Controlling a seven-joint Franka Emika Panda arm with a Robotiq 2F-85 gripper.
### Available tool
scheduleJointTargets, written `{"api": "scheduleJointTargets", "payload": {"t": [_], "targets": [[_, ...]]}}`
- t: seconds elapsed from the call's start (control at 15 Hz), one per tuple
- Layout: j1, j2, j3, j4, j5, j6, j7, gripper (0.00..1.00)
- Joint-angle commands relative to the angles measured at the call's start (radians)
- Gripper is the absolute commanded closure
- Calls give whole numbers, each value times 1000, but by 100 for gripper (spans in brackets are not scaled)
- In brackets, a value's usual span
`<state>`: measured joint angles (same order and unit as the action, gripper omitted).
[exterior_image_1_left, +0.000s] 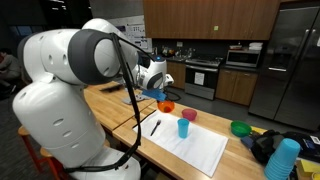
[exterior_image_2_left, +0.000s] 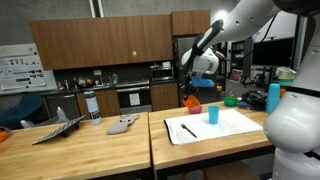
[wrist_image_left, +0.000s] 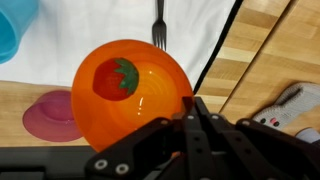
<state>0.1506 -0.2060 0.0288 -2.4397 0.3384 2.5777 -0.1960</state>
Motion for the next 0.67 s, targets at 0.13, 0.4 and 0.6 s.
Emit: {"api": "scheduleJointTargets", "payload": {"t": [0.13,0.4,0.6], "targets": [[16,-81,-25,-77,50,39,-50,99],[52,-107,-84,-89,139,-31,-238,99],[79,-122,-127,-91,206,-129,-399,99]]}}
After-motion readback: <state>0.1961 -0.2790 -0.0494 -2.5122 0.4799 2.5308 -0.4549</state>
